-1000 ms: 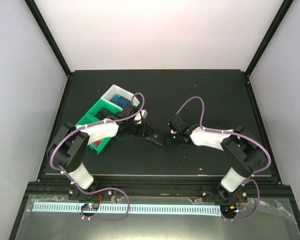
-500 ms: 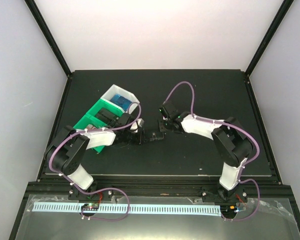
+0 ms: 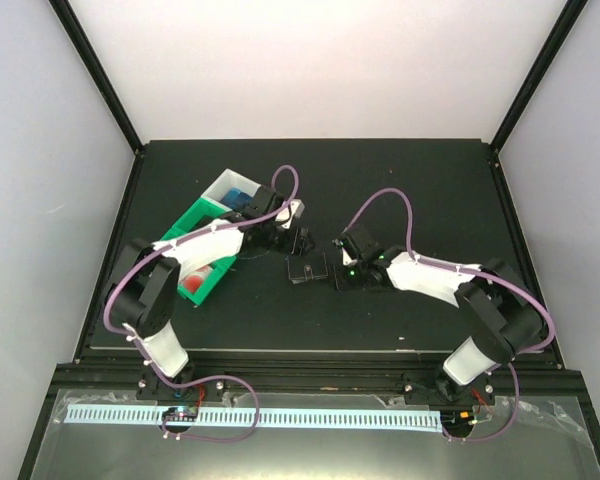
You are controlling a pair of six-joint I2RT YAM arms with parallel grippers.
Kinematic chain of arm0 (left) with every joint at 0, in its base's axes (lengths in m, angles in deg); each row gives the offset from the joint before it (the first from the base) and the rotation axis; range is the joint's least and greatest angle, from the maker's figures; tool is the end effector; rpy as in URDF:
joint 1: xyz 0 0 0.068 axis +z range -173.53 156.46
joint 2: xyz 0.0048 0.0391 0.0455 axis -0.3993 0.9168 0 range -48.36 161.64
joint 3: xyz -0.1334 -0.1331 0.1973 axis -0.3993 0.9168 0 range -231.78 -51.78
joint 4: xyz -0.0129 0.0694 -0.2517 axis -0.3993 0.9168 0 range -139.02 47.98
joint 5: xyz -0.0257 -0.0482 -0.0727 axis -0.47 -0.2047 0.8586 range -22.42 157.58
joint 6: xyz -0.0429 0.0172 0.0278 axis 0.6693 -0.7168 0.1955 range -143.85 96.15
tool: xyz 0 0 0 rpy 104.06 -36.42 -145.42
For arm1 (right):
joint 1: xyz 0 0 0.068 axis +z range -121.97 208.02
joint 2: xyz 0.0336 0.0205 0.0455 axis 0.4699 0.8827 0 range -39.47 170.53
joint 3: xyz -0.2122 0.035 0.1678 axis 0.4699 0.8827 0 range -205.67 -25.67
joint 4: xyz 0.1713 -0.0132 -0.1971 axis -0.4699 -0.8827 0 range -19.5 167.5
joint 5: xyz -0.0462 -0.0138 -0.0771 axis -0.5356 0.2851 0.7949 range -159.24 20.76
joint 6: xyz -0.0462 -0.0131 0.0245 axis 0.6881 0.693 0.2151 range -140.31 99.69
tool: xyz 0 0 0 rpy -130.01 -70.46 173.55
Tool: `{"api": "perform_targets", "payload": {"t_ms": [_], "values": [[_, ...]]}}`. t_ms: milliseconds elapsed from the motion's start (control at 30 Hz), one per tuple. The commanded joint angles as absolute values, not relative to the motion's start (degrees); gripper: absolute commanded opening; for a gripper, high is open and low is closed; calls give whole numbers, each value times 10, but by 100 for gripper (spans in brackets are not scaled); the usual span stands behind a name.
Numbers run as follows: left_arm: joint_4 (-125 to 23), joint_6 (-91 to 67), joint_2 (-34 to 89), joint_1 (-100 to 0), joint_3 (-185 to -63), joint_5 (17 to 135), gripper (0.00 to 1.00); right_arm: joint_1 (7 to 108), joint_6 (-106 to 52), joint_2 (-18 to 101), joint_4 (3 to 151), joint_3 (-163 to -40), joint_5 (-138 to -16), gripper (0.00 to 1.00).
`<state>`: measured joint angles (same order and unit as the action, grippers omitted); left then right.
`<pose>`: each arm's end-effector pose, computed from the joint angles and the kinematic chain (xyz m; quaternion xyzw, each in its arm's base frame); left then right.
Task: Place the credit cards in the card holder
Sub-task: Adjust the card holder at the center of the board.
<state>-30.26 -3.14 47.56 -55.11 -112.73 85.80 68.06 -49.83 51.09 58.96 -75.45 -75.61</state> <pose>0.2890 -0.1907 0.1979 0.1379 0.9295 -0.2704 0.2096 0.2295 0.1980 0.1687 -0.1029 0.9575 0.1946 0.1863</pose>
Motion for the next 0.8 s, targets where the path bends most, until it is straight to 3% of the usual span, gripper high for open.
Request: {"api": "perform_targets", "payload": {"t_ms": [0,167,400,667,767], "values": [[-265,-66,536,-549,-1173,889,74,679,-531,504,632,-718,-842,40],[-270,-65,571,-547,-1190,906,71,679,-537,530,656,-718,-874,38],[-258,-62,589,-535,-1189,917,70,680,-539,572,651,-737,-862,27],[-257,-60,577,-533,-1165,916,68,680,-540,602,638,-766,-829,25],[-250,-52,566,-532,-1150,864,67,680,-541,611,616,-789,-780,25]]}}
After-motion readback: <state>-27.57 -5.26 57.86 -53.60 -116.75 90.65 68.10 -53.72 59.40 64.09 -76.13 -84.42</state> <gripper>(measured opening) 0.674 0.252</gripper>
